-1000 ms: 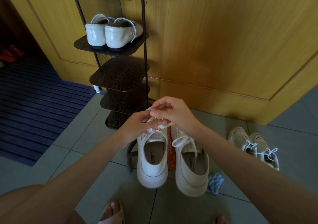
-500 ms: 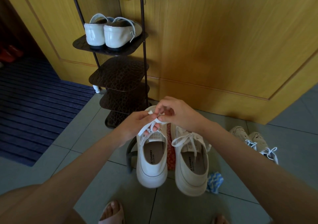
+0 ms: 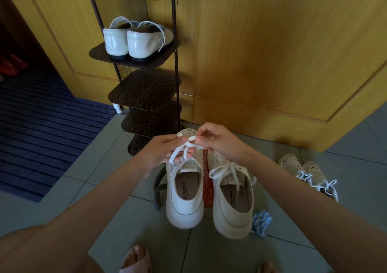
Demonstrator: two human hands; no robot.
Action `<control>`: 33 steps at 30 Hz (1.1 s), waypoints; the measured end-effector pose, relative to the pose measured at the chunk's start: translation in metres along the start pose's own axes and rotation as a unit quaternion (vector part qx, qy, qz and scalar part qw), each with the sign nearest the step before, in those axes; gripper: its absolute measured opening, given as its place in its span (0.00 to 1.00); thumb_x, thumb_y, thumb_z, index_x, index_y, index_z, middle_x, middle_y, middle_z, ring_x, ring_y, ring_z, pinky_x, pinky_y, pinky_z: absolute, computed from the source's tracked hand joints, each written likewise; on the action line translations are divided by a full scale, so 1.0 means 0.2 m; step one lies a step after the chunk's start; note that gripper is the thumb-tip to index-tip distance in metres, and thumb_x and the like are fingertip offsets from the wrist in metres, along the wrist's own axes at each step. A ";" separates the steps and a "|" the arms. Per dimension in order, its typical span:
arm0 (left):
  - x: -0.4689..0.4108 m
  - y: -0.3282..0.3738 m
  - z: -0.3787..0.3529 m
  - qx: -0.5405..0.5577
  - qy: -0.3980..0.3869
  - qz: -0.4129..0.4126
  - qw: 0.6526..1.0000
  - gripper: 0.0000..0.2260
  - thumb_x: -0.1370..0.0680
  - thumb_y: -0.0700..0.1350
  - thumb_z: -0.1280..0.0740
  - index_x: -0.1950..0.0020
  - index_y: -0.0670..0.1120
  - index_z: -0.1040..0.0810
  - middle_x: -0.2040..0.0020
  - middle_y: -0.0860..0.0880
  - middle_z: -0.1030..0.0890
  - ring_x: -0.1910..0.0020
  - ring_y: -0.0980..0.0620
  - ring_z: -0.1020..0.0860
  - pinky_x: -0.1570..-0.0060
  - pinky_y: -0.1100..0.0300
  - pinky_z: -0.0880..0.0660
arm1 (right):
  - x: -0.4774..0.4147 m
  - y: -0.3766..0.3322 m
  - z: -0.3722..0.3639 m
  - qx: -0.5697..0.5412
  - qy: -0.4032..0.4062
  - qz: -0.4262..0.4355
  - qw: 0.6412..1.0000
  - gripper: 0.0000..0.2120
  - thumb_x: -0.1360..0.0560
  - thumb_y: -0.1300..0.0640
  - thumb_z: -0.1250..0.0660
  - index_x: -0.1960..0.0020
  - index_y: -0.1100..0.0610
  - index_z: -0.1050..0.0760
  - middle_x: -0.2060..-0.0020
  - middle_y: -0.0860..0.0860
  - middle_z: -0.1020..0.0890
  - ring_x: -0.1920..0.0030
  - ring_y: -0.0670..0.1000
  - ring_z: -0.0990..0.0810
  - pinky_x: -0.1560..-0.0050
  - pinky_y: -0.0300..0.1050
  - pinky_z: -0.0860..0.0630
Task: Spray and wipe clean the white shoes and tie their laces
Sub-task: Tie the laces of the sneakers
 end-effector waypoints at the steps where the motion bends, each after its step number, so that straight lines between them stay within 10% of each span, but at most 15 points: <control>1: 0.00 0.00 0.00 0.008 -0.001 0.003 1.000 0.11 0.23 0.49 0.36 0.49 0.45 0.18 0.54 0.43 0.17 0.58 0.51 0.21 0.62 0.65 0.26 | 0.01 0.02 0.00 -0.035 0.001 -0.022 0.999 0.02 0.22 0.60 0.36 0.52 0.59 0.28 0.66 0.52 0.26 0.69 0.45 0.30 0.64 0.37 0.33; 19: -0.01 -0.08 -0.01 0.141 -0.032 0.112 0.983 0.11 0.26 0.44 0.33 0.46 0.42 0.20 0.64 0.48 0.21 0.74 0.59 0.30 0.74 0.70 0.29 | 0.08 -0.06 -0.04 0.057 0.018 0.039 0.997 0.04 0.29 0.58 0.28 0.55 0.57 0.21 0.63 0.44 0.21 0.64 0.38 0.25 0.61 0.31 0.30; 28: 0.00 -0.09 -0.01 0.122 0.002 0.129 0.984 0.05 0.29 0.39 0.30 0.53 0.41 0.19 0.68 0.49 0.22 0.75 0.60 0.27 0.74 0.72 0.28 | 0.08 0.01 0.01 -0.061 0.004 -0.034 0.998 0.06 0.27 0.60 0.30 0.50 0.60 0.18 0.60 0.56 0.17 0.62 0.50 0.21 0.64 0.36 0.24; 33: -0.01 -0.04 0.00 0.035 0.050 0.054 0.997 0.07 0.29 0.33 0.29 0.53 0.40 0.20 0.57 0.45 0.18 0.61 0.55 0.19 0.63 0.69 0.23 | 0.06 0.05 -0.03 -0.014 -0.001 -0.053 0.998 0.06 0.27 0.64 0.32 0.51 0.59 0.18 0.58 0.62 0.18 0.63 0.50 0.23 0.70 0.33 0.29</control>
Point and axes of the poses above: each hand's wrist, its own x-axis away from the middle knuckle, its own z-axis out of the back of the hand, y = z × x, the point moved 7 cm from there along -x, towards the middle knuckle
